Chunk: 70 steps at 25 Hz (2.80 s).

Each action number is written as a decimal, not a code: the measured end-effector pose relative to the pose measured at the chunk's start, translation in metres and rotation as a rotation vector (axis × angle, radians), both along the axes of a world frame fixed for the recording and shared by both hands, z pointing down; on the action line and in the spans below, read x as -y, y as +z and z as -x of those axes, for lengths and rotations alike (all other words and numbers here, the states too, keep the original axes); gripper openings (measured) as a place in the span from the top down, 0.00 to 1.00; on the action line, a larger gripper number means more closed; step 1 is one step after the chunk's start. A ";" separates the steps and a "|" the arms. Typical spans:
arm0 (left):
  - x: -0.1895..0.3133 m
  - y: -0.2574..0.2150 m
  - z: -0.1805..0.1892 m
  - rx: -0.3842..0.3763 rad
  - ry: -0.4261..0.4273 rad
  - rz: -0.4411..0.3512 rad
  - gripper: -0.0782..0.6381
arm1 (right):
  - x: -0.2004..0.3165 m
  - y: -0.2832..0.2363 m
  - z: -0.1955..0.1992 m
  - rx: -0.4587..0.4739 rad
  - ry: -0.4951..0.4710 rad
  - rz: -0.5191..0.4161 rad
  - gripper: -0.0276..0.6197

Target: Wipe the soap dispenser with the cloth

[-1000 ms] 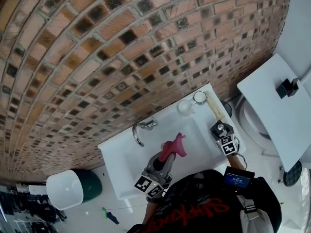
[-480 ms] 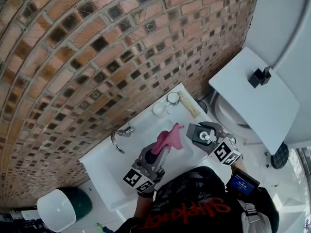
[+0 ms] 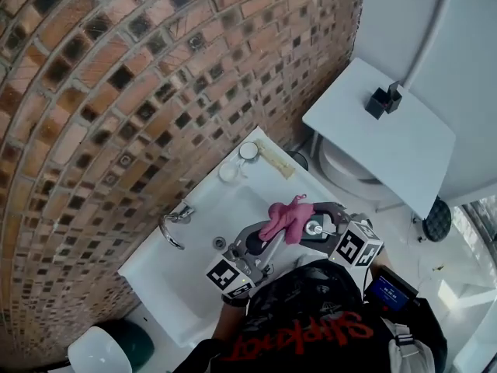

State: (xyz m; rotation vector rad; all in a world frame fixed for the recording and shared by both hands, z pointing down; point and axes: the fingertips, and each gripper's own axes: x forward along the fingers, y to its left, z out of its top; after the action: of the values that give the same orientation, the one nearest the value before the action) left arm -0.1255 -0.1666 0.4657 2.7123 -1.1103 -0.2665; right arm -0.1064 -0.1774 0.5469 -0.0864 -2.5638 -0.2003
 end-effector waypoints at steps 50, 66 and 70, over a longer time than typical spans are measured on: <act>-0.030 -0.043 -0.062 0.122 0.317 0.026 0.83 | -0.035 -0.007 -0.038 -0.105 -0.001 -0.313 0.49; -0.014 -0.014 -0.060 0.084 0.438 0.264 0.83 | -0.060 -0.026 -0.040 -0.152 -0.086 -0.405 0.49; -0.007 0.008 -0.055 0.236 0.366 0.234 0.83 | -0.068 -0.039 -0.034 -0.098 -0.095 -0.383 0.49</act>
State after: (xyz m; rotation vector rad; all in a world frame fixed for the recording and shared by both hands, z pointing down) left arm -0.0706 -0.1600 0.4735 2.7099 -0.6237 0.2302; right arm -0.0720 -0.1097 0.5074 -0.0709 -2.3808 -0.6994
